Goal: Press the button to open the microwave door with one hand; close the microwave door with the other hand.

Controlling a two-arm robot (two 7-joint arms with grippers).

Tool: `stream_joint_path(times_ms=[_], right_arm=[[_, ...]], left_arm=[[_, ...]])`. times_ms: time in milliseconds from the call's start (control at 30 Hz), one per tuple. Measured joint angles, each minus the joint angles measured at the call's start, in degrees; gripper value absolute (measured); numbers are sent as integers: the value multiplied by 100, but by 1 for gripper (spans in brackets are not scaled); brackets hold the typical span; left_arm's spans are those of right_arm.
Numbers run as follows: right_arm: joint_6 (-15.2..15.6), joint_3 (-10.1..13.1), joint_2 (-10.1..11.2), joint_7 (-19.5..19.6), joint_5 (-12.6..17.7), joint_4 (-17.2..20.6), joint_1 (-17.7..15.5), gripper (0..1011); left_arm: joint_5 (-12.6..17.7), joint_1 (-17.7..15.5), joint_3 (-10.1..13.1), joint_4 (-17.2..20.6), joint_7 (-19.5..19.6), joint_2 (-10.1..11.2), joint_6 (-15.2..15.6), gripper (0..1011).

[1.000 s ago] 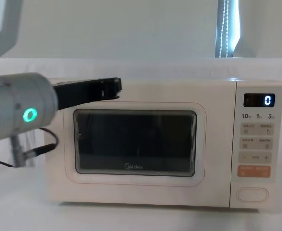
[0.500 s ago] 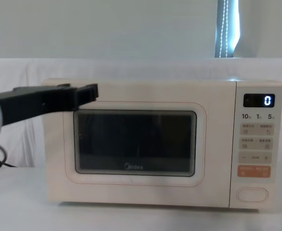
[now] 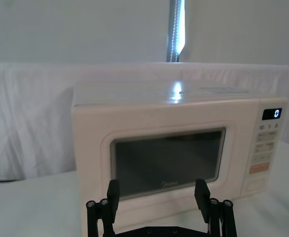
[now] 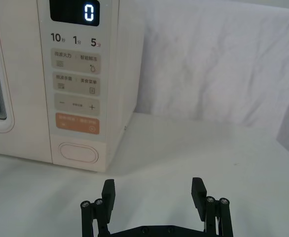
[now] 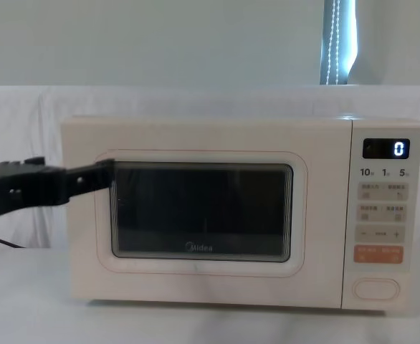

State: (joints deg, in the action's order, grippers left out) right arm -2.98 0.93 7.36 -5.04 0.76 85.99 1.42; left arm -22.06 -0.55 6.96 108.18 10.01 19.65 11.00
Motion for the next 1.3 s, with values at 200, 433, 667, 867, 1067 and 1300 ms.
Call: stream_joint_path(times_ms=[200, 433, 667, 867, 1067, 1300], right_arm=[[0, 0, 0, 0, 0, 0, 0, 1002], [0, 0, 0, 0, 0, 0, 0, 1002], [0, 0, 0, 0, 0, 0, 0, 1002], [0, 0, 0, 0, 0, 0, 0, 1002], [0, 0, 0, 0, 0, 0, 0, 1002], [0, 0, 0, 0, 0, 0, 0, 1002]], left_arm=[[-45, 239, -153, -27, -5, 40, -71, 1001], [-94, 483, -332, -171, -36, 38, -181, 1001], [-81, 690, -455, -419, -109, -77, -434, 1001], [-110, 719, -520, -616, -152, -213, -537, 1001], [-176, 663, -553, -846, -181, -369, -602, 1001], [-203, 606, -547, -1029, -193, -476, -627, 1001]])
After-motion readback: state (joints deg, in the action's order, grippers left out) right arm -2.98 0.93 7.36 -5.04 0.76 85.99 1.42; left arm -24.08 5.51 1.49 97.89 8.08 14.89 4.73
